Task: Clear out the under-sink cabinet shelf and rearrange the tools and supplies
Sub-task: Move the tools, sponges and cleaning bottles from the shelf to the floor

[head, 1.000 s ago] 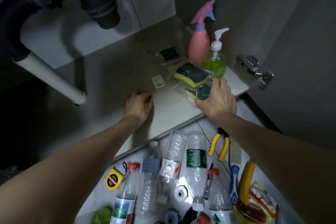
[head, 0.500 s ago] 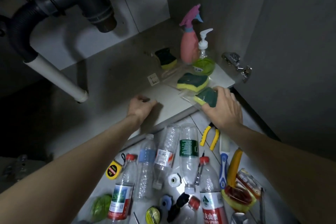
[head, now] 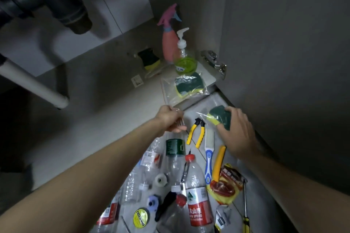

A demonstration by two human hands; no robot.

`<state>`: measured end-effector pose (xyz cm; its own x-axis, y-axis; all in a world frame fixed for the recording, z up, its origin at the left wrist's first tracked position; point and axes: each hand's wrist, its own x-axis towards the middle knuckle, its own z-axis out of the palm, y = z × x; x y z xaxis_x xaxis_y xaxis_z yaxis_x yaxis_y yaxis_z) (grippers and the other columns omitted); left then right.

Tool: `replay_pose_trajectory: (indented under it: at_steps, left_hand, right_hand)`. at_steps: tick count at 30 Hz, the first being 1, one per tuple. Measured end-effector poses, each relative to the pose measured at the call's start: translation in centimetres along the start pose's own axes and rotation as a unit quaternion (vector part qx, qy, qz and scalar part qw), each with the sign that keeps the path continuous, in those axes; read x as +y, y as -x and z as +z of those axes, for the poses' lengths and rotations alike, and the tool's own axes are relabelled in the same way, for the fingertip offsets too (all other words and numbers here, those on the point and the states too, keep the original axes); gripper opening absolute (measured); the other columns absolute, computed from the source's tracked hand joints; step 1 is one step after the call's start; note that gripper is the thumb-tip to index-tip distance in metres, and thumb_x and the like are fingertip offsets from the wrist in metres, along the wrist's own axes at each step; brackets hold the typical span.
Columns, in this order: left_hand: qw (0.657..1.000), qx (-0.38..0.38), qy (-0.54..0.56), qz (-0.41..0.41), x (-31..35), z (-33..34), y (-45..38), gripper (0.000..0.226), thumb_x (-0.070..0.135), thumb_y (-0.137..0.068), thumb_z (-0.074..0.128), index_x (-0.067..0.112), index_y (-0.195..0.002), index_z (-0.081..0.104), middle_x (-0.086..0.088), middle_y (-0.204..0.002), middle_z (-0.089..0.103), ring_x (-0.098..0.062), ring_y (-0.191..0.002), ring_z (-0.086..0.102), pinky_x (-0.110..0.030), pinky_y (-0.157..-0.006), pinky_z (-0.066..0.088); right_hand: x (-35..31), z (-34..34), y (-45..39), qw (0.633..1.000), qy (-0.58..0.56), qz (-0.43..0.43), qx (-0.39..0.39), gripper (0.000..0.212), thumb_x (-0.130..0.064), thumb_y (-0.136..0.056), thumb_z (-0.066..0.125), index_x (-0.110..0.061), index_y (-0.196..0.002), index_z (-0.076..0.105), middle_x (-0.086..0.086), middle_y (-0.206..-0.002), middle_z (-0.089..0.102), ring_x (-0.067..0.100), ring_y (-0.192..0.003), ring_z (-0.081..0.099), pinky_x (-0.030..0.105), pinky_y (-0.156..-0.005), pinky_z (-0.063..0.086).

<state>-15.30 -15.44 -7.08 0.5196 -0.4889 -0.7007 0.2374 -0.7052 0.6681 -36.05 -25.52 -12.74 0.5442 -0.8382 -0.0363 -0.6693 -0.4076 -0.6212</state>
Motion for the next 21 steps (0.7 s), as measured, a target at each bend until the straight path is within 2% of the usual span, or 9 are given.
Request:
replay_pose_trajectory:
  at_steps: [2, 6, 7, 11, 13, 15, 17, 18, 21]
  left_hand:
    - [0.991, 0.066, -0.110, 0.042, -0.8, 2.2, -0.8, 0.023, 0.015, -0.094, 0.064, 0.007, -0.112, 0.052, -0.011, -0.076, 0.067, -0.019, -0.052, 0.067, -0.022, -0.039, 0.046]
    - [0.933, 0.111, -0.324, 0.111, -3.0, 5.0, -3.1, 0.018, 0.021, -0.094, 0.061, 0.016, -0.111, 0.060, -0.011, -0.109, 0.069, -0.028, -0.099, 0.065, -0.037, -0.083, 0.054]
    - [0.917, 0.123, -0.360, 0.120, -3.4, 5.3, -3.4, 0.021, 0.021, -0.095, 0.058, 0.018, -0.116, 0.058, -0.010, -0.113, 0.068, -0.029, -0.103, 0.063, -0.040, -0.087, 0.054]
    - [0.876, 0.184, -0.414, 0.165, -3.8, 5.3, -3.2, 0.019, 0.034, -0.096, 0.057, 0.023, -0.112, 0.056, -0.003, -0.107, 0.066, -0.026, -0.094, 0.063, -0.043, -0.080, 0.056]
    - [0.846, 0.210, -0.411, 0.266, -3.6, 5.0, -2.5, 0.008, 0.033, -0.096, 0.052, 0.025, -0.098, 0.052, 0.000, -0.099, 0.061, -0.022, -0.084, 0.060, -0.042, -0.072, 0.055]
    - [0.793, 0.224, -0.399, 0.402, -2.6, 4.4, -1.6, 0.001, 0.024, -0.093, 0.047, 0.026, -0.092, 0.047, 0.005, -0.092, 0.054, -0.016, -0.079, 0.052, -0.038, -0.064, 0.054]
    - [0.732, 0.246, -0.402, 0.491, -0.8, 3.4, -1.7, 0.017, 0.016, -0.087, 0.052, 0.022, -0.103, 0.052, 0.003, -0.102, 0.052, -0.013, -0.090, 0.047, -0.033, -0.067, 0.053]
    - [0.718, 0.256, -0.418, 0.494, 0.1, 2.9, -2.3, 0.031, 0.014, -0.084, 0.058, 0.020, -0.114, 0.054, -0.001, -0.115, 0.052, -0.016, -0.103, 0.046, -0.034, -0.077, 0.053]
    - [0.752, 0.214, -0.514, 0.354, 2.2, 0.9, -3.9, 0.075, 0.019, -0.084, 0.066, 0.024, -0.151, 0.032, -0.011, -0.153, 0.030, -0.033, -0.140, 0.028, -0.050, -0.107, 0.038]
  right_hand:
    - [1.7, 0.8, 2.4, 0.999, -0.019, 0.026, 0.004, 0.055, -0.041, -0.081, 0.052, -0.020, -0.132, 0.048, -0.001, -0.117, 0.055, 0.019, -0.108, 0.054, 0.041, -0.091, 0.049]
    - [4.6, 3.1, 6.7, 0.998, -0.027, 0.050, 0.002, 0.048, -0.042, -0.076, 0.061, -0.021, -0.118, 0.052, -0.007, -0.102, 0.053, 0.015, -0.091, 0.057, 0.031, -0.075, 0.051]
    - [5.0, 3.5, 7.4, 0.998, -0.013, 0.055, -0.009, 0.049, -0.041, -0.075, 0.067, -0.023, -0.117, 0.050, -0.008, -0.102, 0.052, 0.013, -0.091, 0.057, 0.031, -0.074, 0.054]
    - [5.6, 4.3, 7.9, 0.996, 0.007, 0.086, -0.038, 0.055, -0.043, -0.074, 0.076, -0.023, -0.119, 0.051, -0.006, -0.110, 0.051, 0.013, -0.099, 0.057, 0.034, -0.077, 0.058]
    - [5.1, 4.2, 7.3, 0.997, 0.008, 0.074, -0.025, 0.052, -0.046, -0.074, 0.076, -0.025, -0.114, 0.053, -0.007, -0.107, 0.050, 0.013, -0.096, 0.056, 0.030, -0.075, 0.055]
    - [4.3, 4.2, 6.6, 0.999, 0.018, 0.047, -0.009, 0.049, -0.048, -0.072, 0.076, -0.026, -0.109, 0.053, -0.008, -0.104, 0.049, 0.013, -0.091, 0.055, 0.025, -0.069, 0.048]
    - [3.3, 4.2, 6.1, 0.999, 0.029, 0.024, -0.010, 0.049, -0.052, -0.072, 0.076, -0.027, -0.106, 0.051, -0.008, -0.103, 0.048, 0.012, -0.089, 0.054, 0.025, -0.067, 0.047]
    - [3.0, 4.3, 6.0, 0.999, 0.036, 0.012, -0.018, 0.049, -0.054, -0.073, 0.076, -0.027, -0.105, 0.051, -0.008, -0.102, 0.048, 0.012, -0.089, 0.053, 0.024, -0.067, 0.047]
    - [2.3, 4.4, 5.8, 0.996, 0.073, -0.013, -0.056, 0.050, -0.063, -0.077, 0.070, -0.024, -0.104, 0.053, -0.005, -0.103, 0.050, 0.014, -0.092, 0.051, 0.025, -0.070, 0.041]
